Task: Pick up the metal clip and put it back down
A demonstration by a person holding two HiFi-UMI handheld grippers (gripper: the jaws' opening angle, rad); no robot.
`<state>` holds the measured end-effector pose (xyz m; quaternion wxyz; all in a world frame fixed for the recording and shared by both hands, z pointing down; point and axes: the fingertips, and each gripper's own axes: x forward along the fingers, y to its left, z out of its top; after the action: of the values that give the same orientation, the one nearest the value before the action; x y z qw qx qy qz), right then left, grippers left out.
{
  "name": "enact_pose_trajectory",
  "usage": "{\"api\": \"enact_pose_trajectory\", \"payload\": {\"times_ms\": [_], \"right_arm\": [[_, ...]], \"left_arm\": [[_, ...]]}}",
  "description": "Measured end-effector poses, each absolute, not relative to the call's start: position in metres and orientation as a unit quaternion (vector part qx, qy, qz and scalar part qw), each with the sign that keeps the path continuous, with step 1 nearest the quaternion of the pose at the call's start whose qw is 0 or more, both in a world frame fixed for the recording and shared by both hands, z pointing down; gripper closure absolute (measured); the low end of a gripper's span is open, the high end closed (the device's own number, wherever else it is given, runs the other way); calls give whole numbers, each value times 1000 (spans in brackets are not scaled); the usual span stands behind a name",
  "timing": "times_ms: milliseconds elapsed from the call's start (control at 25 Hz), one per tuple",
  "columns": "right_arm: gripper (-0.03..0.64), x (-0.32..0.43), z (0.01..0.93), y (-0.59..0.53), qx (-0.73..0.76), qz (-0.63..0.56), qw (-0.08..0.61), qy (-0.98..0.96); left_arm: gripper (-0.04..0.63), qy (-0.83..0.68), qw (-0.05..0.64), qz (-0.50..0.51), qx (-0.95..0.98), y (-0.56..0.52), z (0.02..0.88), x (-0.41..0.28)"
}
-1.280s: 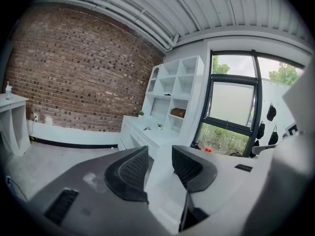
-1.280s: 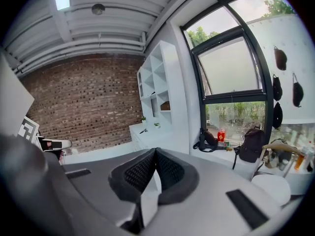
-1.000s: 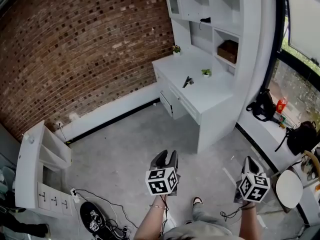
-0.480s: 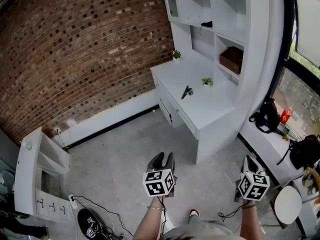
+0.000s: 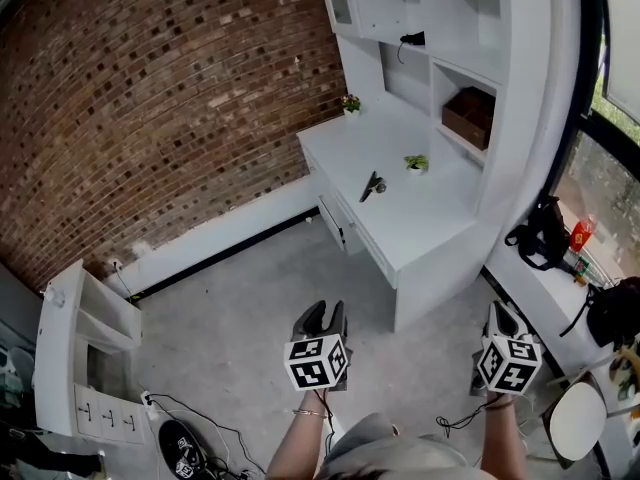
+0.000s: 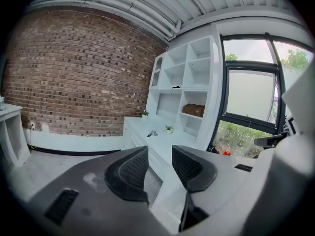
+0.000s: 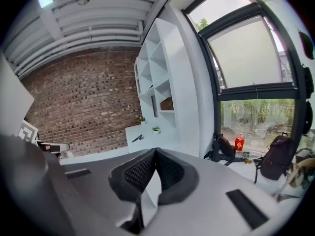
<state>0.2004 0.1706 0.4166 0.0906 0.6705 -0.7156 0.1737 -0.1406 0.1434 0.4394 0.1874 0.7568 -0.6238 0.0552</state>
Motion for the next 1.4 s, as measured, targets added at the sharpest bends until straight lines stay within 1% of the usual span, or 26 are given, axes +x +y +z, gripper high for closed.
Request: {"api": "enact_pose_trajectory", "payload": {"times_ms": [400, 920, 1160, 1400], "right_arm": [[615, 199, 438, 124, 672, 191, 95, -710], [615, 206, 412, -5, 697, 174, 75, -691], [615, 201, 407, -62, 700, 172, 88, -687], [615, 181, 405, -122, 691, 158, 106, -697]], "left_arm": [[450, -618, 191, 61, 760, 85, 448, -139], [449, -591, 169, 56, 787, -70, 425, -128], [450, -581, 174, 52, 793, -131, 425, -130], [449, -586, 180, 48, 789, -182, 435, -147]]}}
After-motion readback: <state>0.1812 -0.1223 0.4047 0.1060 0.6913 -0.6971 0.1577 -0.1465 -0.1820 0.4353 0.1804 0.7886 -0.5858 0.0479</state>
